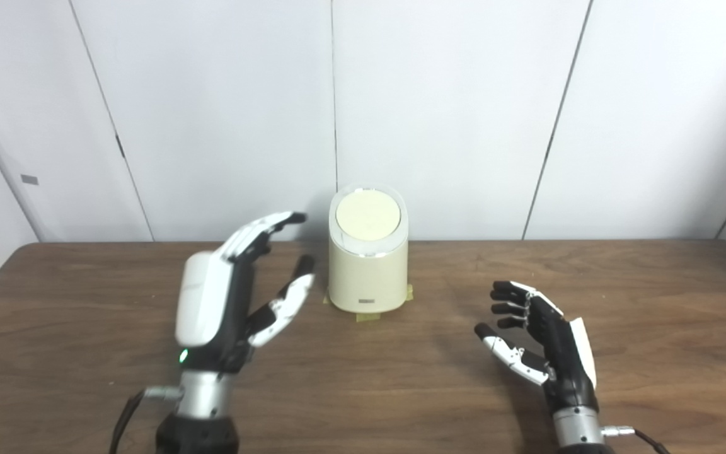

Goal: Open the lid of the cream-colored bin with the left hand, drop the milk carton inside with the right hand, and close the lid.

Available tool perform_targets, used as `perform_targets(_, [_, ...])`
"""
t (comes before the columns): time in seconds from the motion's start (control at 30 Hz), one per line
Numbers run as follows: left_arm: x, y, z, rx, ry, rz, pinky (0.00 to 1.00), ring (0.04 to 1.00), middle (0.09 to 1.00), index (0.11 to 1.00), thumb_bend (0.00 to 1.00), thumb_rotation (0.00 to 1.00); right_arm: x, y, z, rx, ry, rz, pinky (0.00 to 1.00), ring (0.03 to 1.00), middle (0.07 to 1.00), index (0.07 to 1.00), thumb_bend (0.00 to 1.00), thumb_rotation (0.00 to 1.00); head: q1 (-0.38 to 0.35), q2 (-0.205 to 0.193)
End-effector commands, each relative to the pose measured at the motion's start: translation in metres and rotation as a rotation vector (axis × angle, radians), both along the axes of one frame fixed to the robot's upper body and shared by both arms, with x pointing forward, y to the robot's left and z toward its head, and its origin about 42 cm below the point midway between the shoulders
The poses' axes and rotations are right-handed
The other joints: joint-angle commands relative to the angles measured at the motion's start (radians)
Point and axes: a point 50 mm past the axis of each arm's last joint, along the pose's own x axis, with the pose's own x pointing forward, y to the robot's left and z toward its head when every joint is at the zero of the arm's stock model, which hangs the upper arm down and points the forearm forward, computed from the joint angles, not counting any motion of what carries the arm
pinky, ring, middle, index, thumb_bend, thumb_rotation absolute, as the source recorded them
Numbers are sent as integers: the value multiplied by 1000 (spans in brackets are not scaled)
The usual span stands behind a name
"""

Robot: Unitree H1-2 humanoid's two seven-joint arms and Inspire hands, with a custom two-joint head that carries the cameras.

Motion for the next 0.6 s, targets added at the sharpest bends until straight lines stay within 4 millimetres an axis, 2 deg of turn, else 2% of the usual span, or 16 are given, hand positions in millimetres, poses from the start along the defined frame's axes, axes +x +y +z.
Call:
perform_targets(0.0, [-2, 5, 2, -58, -45, -26, 589, 730, 755, 739, 180, 415, -3, 5, -8, 13, -16, 2, 579, 657, 699, 695, 276, 202, 0, 1])
perform_targets(0.23, [-21, 23, -47, -239, 4, -4, 589, 713, 738, 719, 183, 397, -4, 3, -7, 25, -43, -5, 574, 649, 684, 682, 261, 253, -1, 7])
perform_targets(0.3, [-25, 26, -57, -278, 15, -3, 583, 703, 733, 716, 184, 374, -4, 2, -7, 27, -46, -7, 572, 646, 682, 680, 261, 254, -2, 6])
perform_targets(0.4, [-29, 30, -70, -312, 54, -5, 553, 675, 719, 712, 190, 286, -5, 1, -8, 26, -44, -4, 572, 641, 681, 679, 266, 244, -4, 9])
perform_targets(0.53, [-31, 32, -83, -319, 139, 7, 566, 676, 715, 714, 191, 294, -8, -1, -7, 9, -42, -5, 572, 645, 681, 680, 271, 248, -5, 17])
perform_targets(0.57, [-32, 32, -86, -336, 155, 0, 579, 685, 723, 718, 187, 269, -8, -2, -6, 7, -41, -5, 574, 646, 680, 679, 270, 243, -7, 20])
